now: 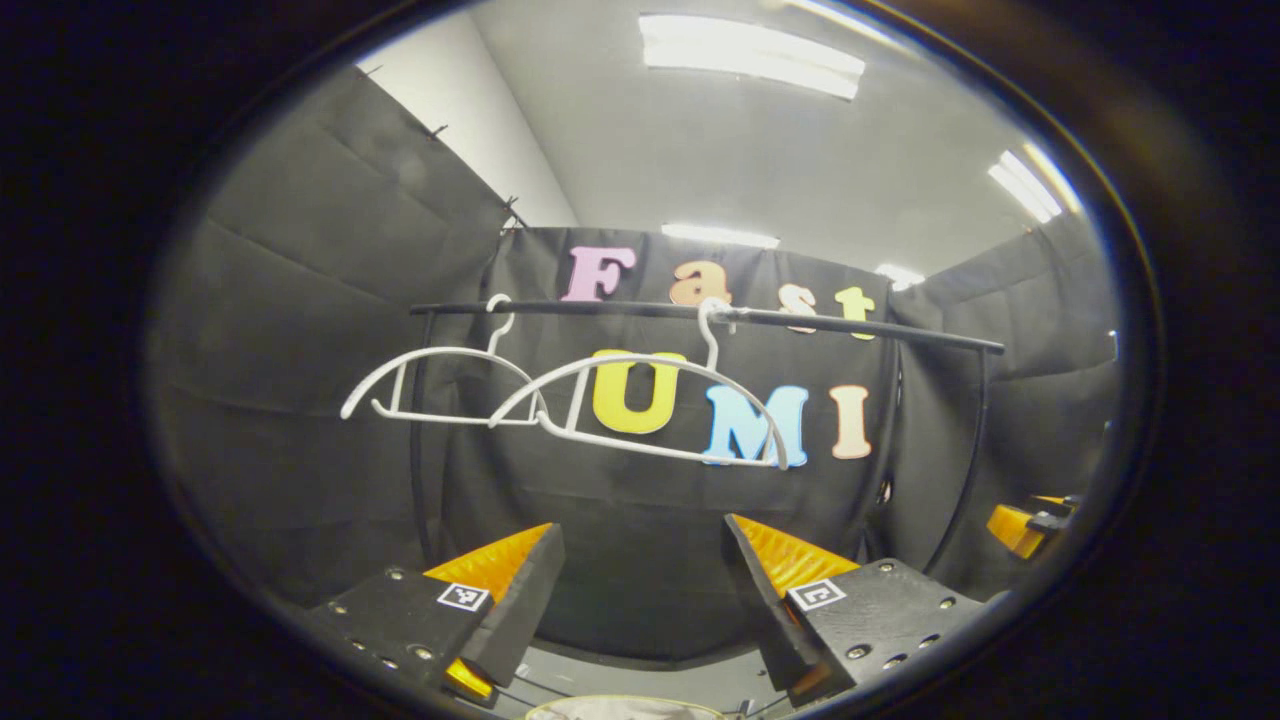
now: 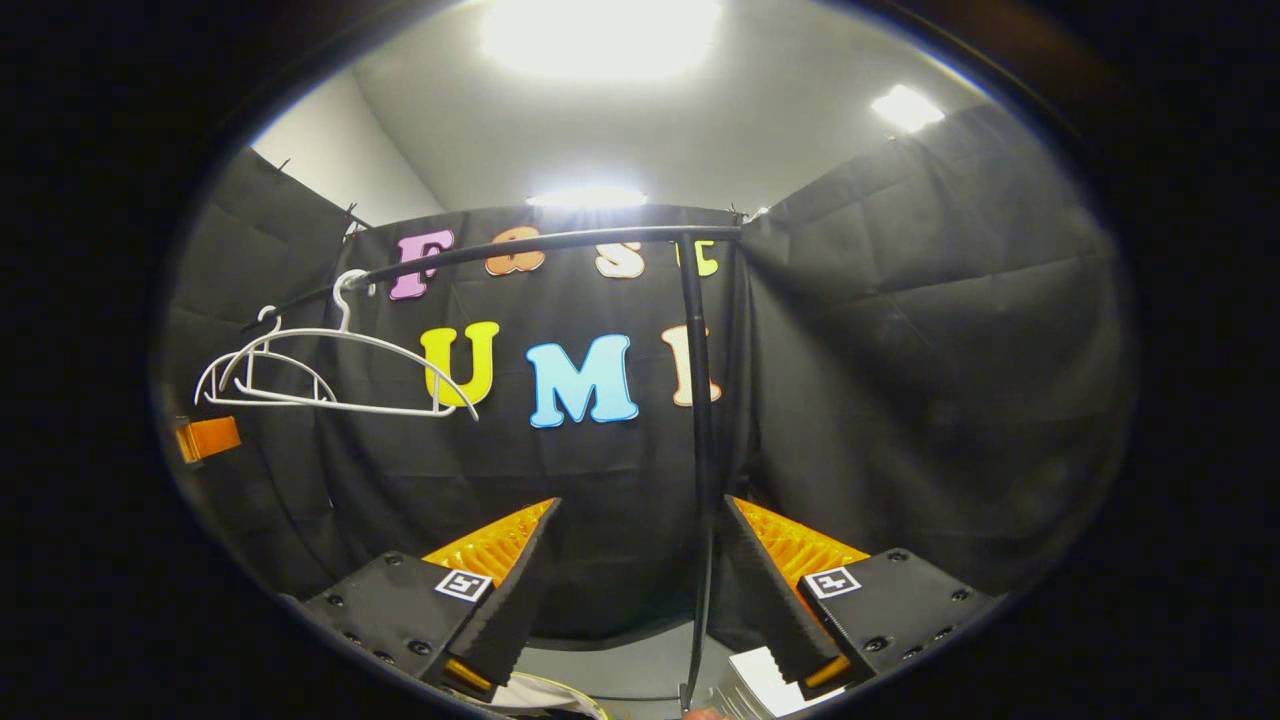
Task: Grasp the clothes on the hanger with both hands and then place them into the laundry hamper below.
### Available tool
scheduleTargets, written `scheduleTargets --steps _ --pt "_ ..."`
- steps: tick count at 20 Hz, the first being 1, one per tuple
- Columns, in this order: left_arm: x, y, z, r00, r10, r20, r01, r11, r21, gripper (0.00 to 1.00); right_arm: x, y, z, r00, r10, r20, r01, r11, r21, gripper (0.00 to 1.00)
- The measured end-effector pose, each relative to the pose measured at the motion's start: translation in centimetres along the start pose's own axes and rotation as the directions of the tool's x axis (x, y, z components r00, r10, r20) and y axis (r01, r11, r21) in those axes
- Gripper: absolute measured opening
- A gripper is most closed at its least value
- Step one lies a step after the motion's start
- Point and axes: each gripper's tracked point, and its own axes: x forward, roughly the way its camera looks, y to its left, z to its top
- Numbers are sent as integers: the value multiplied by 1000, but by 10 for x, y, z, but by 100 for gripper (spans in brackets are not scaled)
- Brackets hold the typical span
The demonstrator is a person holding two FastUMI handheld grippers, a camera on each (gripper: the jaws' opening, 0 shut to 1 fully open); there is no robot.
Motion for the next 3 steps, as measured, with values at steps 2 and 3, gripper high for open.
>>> scheduleTargets --steps 2,3 --pt "4 2 -11 1000 -2 -19 2 1000 13 92 1 8 -6 1000 1 -25 -1 1000 11 92" --pt "6 2 -14 1000 -7 -25 7 1000 20 92 -1 11 -7 999 7 -31 -6 1000 15 92"
